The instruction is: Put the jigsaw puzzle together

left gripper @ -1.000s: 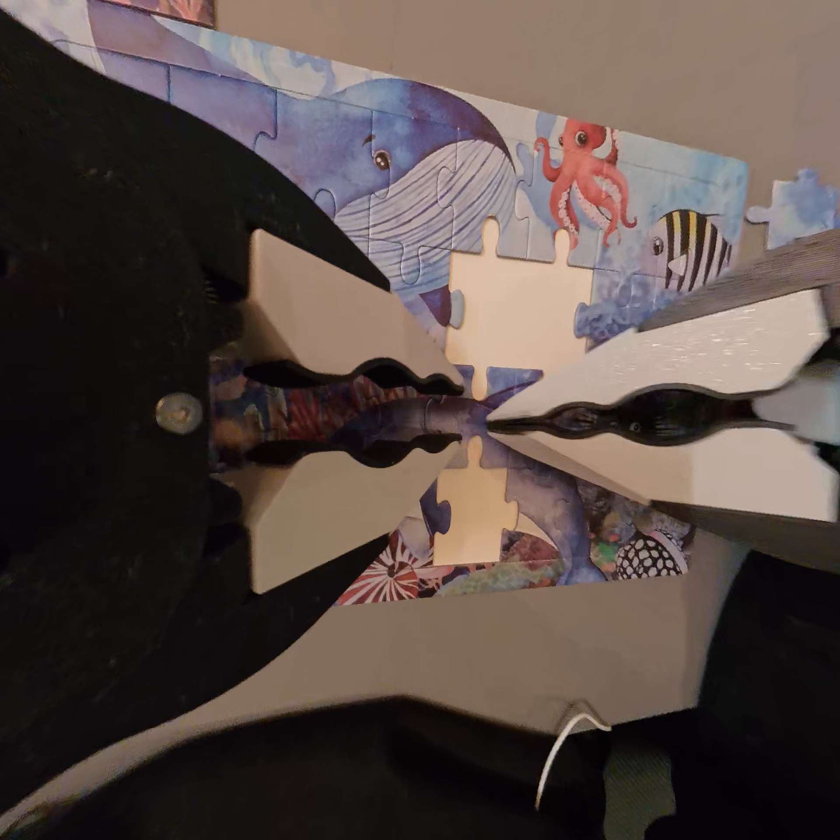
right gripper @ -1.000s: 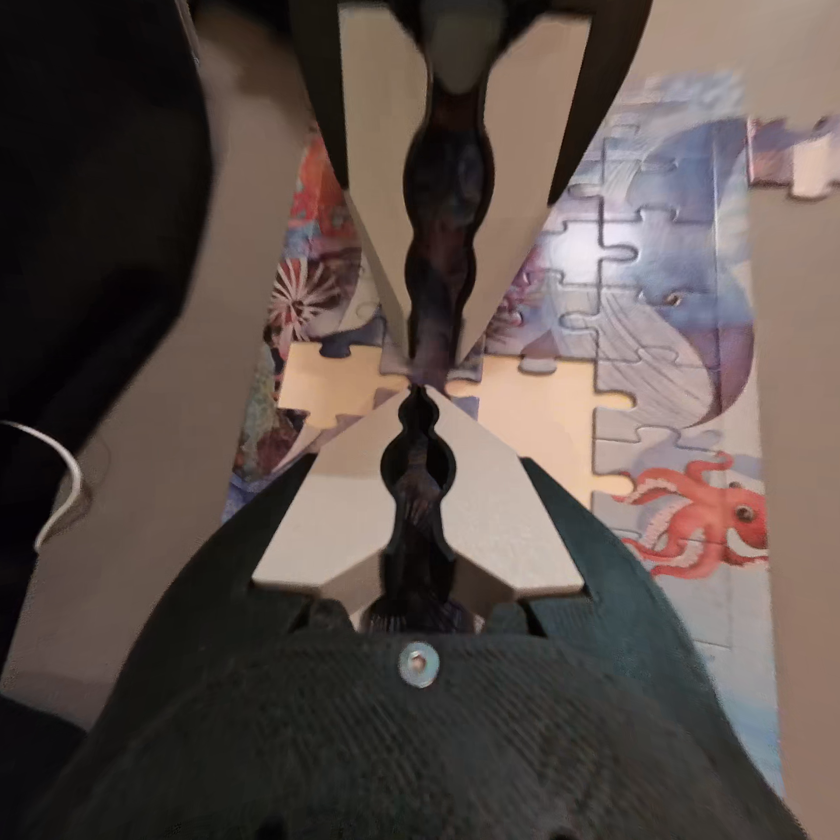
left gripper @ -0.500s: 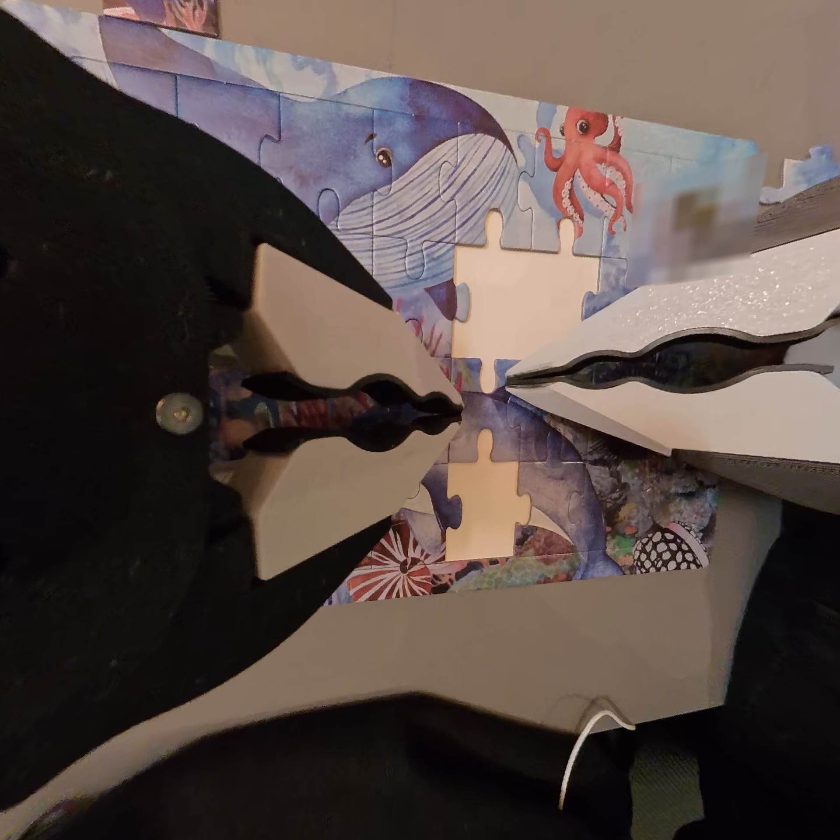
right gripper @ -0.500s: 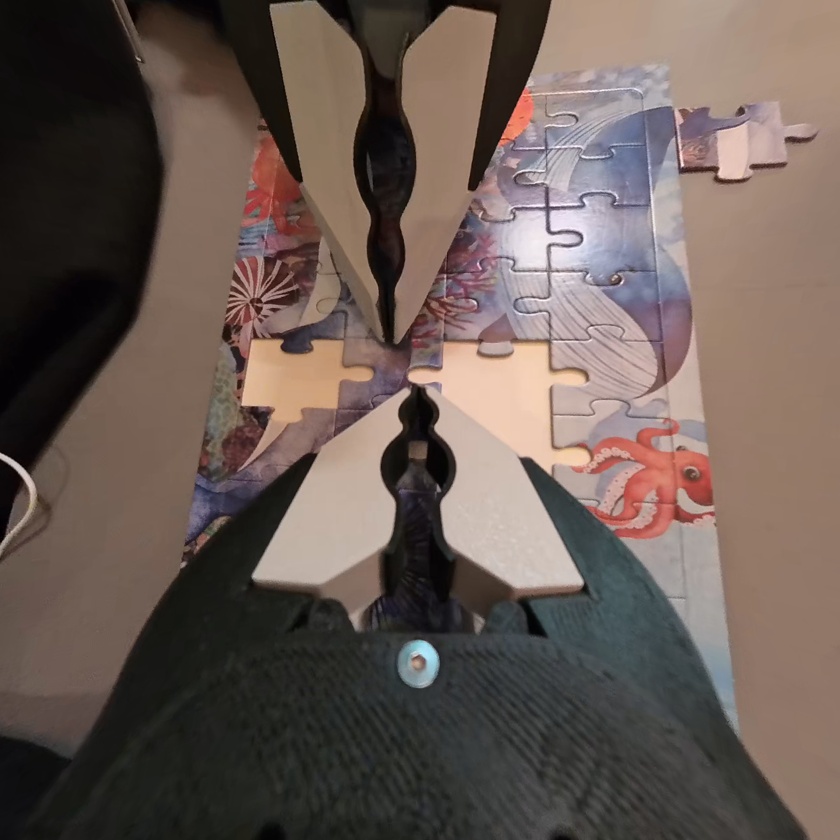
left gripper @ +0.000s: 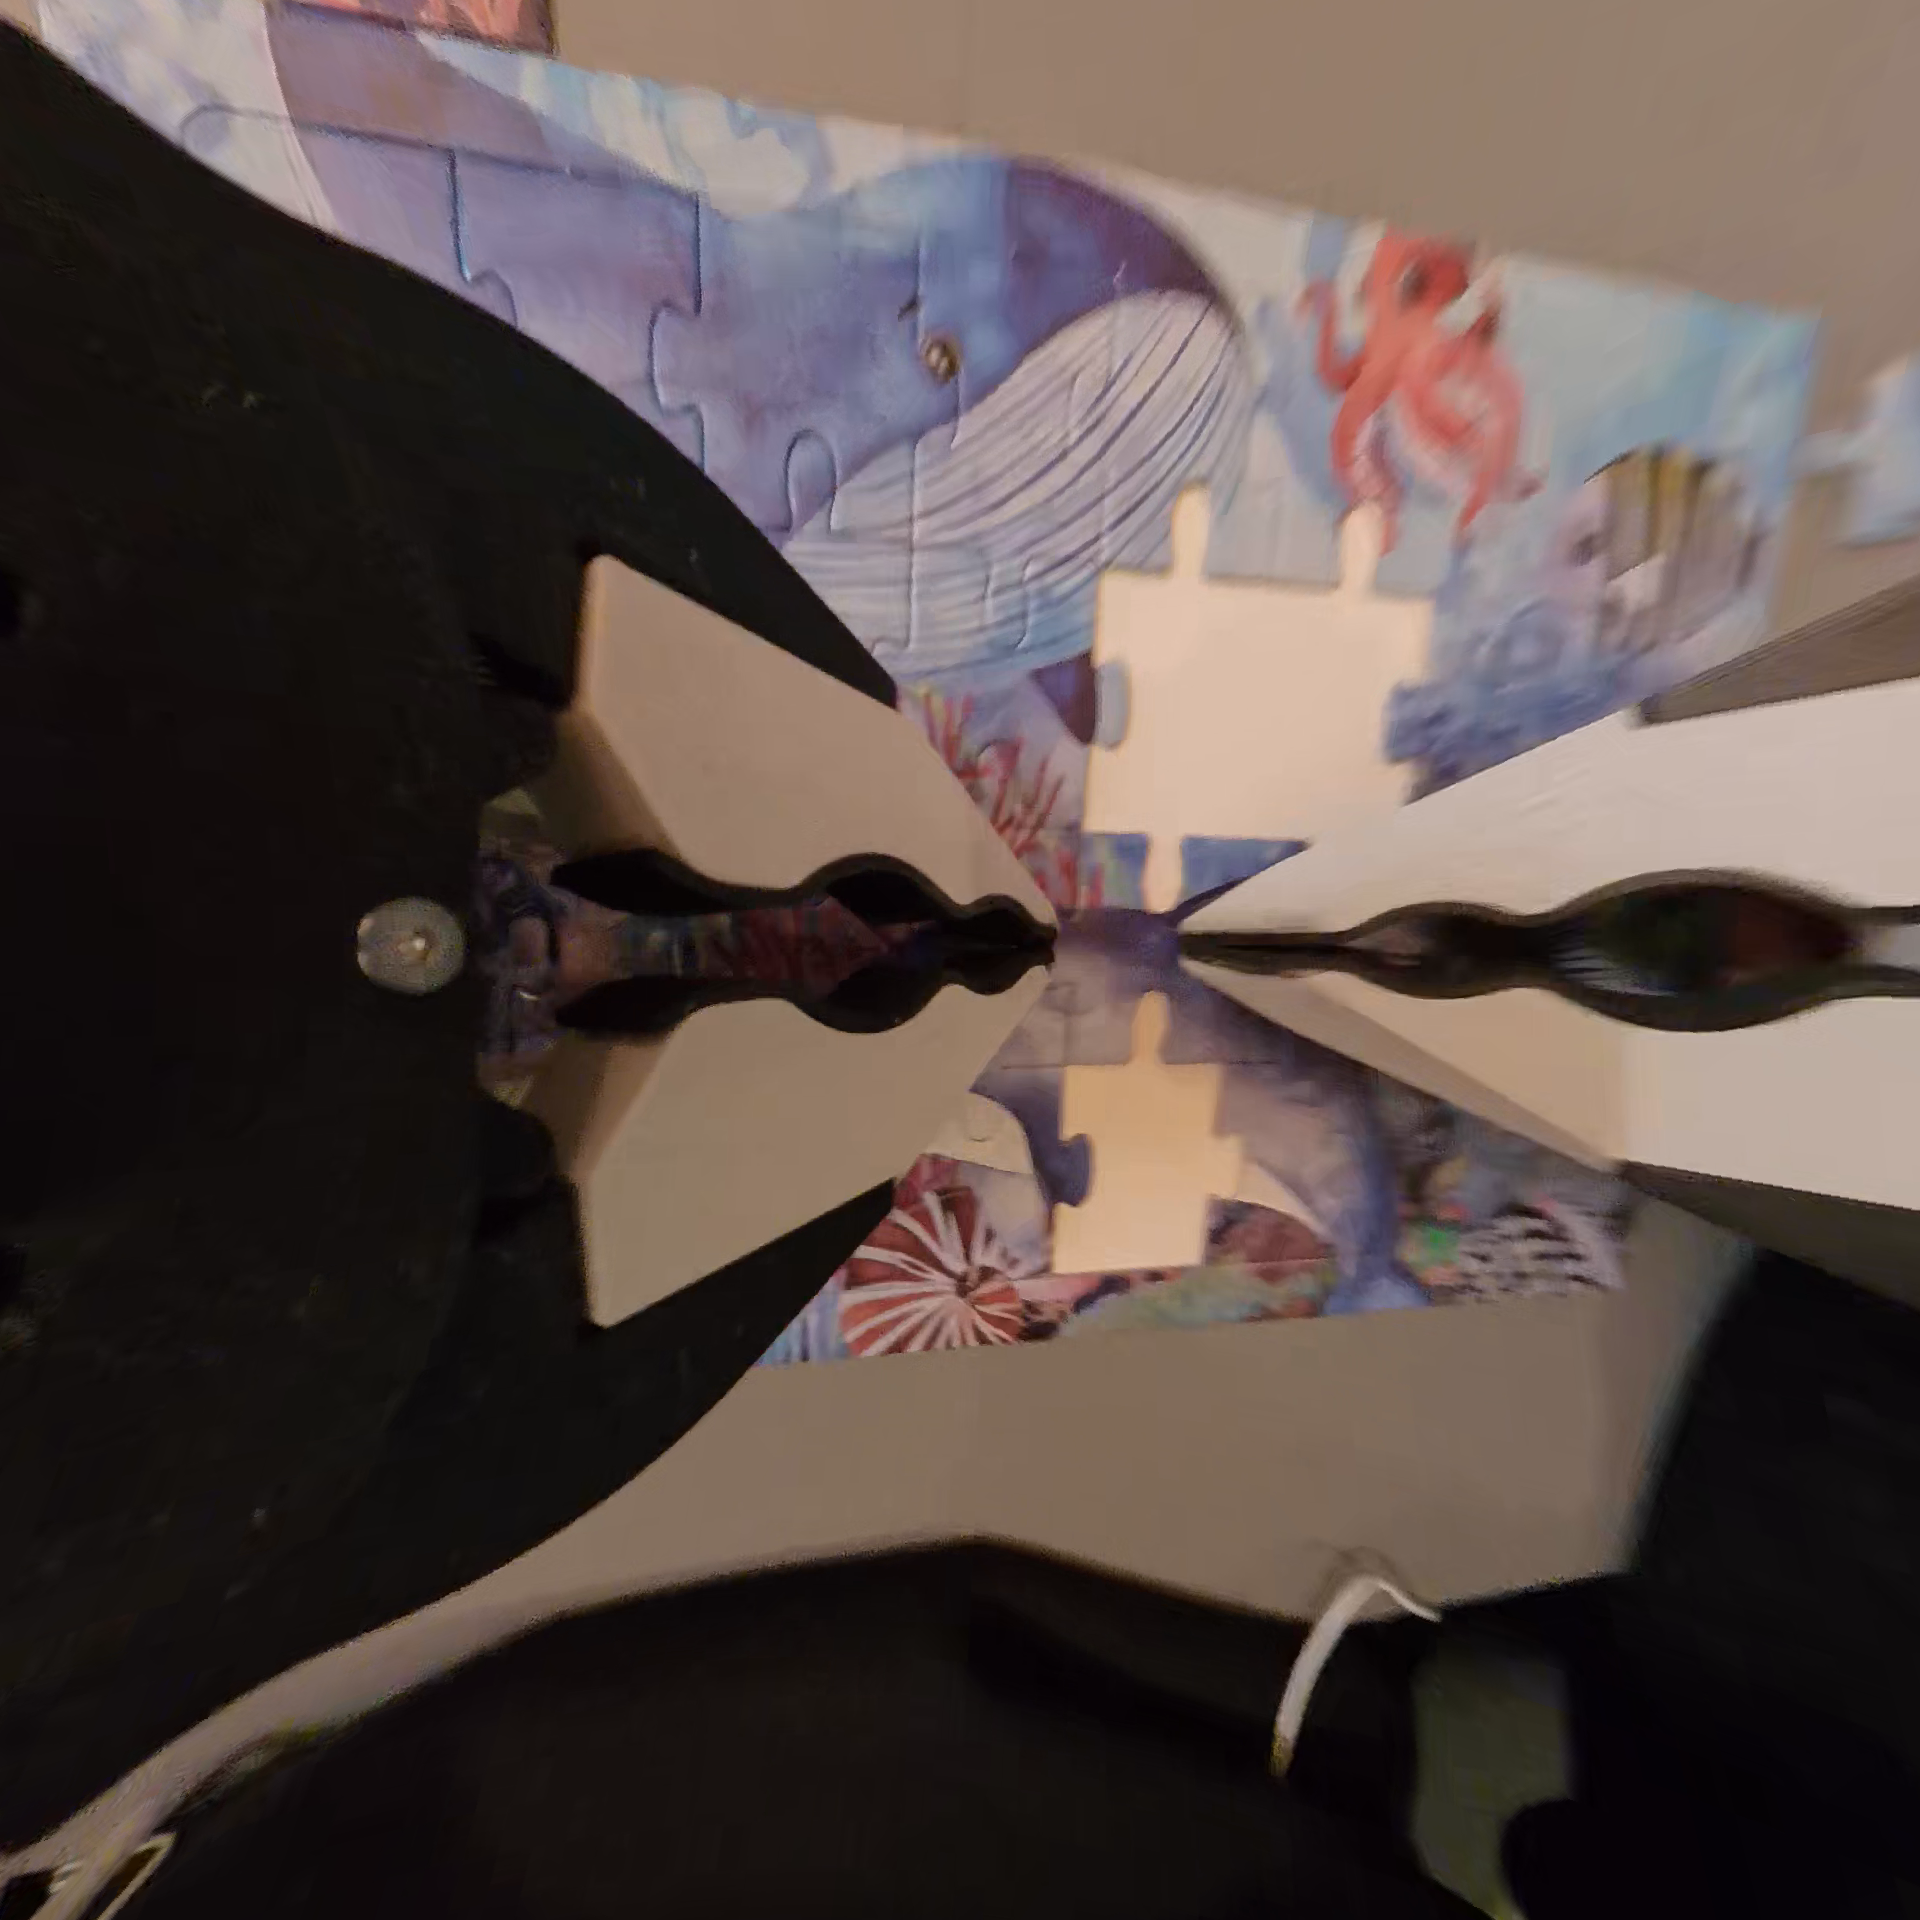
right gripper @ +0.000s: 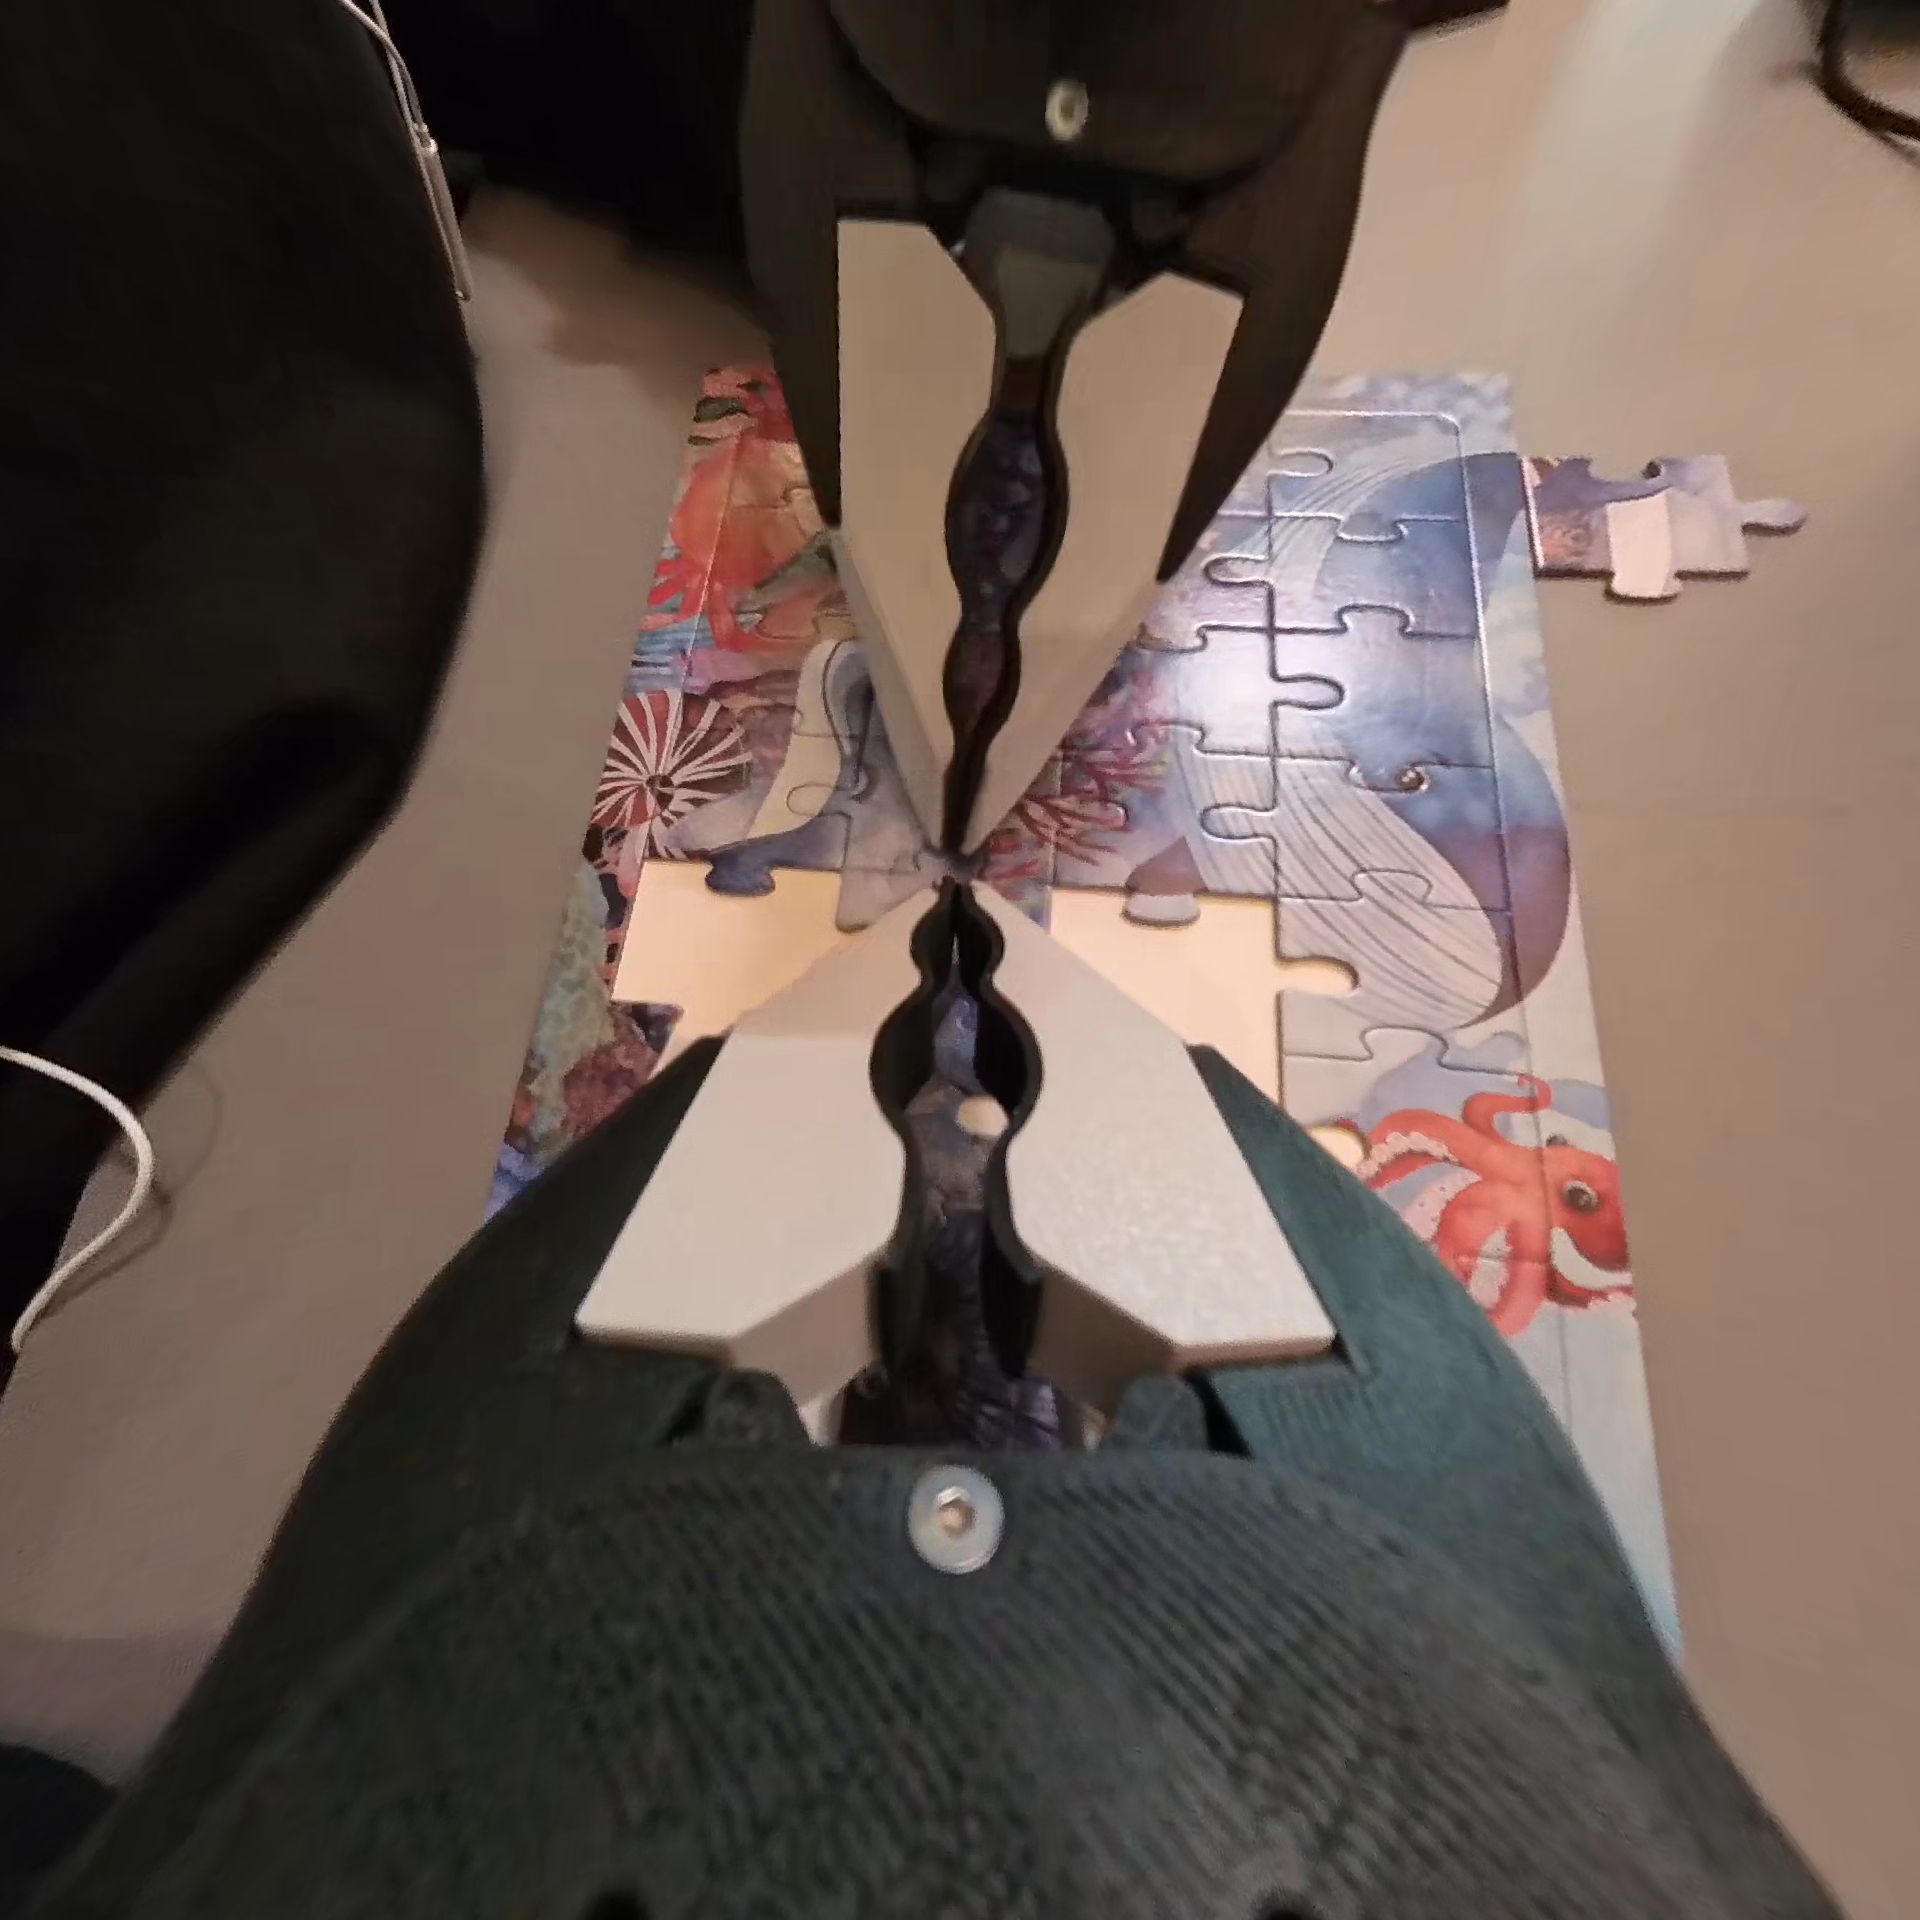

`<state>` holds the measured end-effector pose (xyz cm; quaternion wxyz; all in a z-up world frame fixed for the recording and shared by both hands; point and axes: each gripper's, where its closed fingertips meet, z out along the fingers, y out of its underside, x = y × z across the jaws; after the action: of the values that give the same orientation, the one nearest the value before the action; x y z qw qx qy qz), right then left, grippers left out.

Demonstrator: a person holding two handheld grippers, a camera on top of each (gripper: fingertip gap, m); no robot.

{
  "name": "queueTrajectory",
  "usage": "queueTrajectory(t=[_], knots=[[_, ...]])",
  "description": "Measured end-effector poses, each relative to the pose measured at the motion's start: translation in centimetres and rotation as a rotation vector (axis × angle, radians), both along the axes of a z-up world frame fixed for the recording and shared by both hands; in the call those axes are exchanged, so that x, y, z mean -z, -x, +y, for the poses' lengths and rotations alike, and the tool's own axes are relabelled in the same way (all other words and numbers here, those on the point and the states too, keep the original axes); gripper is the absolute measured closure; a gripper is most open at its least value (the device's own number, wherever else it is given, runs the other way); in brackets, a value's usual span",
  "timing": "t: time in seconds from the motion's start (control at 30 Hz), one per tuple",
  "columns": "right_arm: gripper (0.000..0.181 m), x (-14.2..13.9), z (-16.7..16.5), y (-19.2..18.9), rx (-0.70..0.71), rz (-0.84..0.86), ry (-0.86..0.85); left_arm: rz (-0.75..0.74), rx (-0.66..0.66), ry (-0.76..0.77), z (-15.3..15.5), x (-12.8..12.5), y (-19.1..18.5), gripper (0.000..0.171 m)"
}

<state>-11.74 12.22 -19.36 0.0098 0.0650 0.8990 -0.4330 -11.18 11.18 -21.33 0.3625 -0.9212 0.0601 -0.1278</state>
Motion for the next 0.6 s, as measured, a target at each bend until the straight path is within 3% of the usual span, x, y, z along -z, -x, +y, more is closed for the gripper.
queueTrajectory(t=[0.23, 0.37, 0.47, 0.6], knots=[[0.181, 1.3, -1.2, -1.1, -0.042, -0.03, -0.05, 0.072, -0.124, -0.14, 0.5, -2.6, 2.7, 0.171], [0.181, 0.3, -1.3, -0.7, -0.026, -0.006, 0.0, 0.067, -0.19, -0.165, 0.2, -2.9, 4.2, 0.171], [0.181, 1.7, -0.5, 0.1, 0.016, -0.007, -0.072, 0.085, -0.202, -0.162, 0.1, -2.7, 4.6, 0.171], [0.181, 1.0, 0.5, 2.1, 0.105, 0.086, -0.088, 0.136, -0.245, -0.16, -0.1, -2.6, 5.8, 0.171]])
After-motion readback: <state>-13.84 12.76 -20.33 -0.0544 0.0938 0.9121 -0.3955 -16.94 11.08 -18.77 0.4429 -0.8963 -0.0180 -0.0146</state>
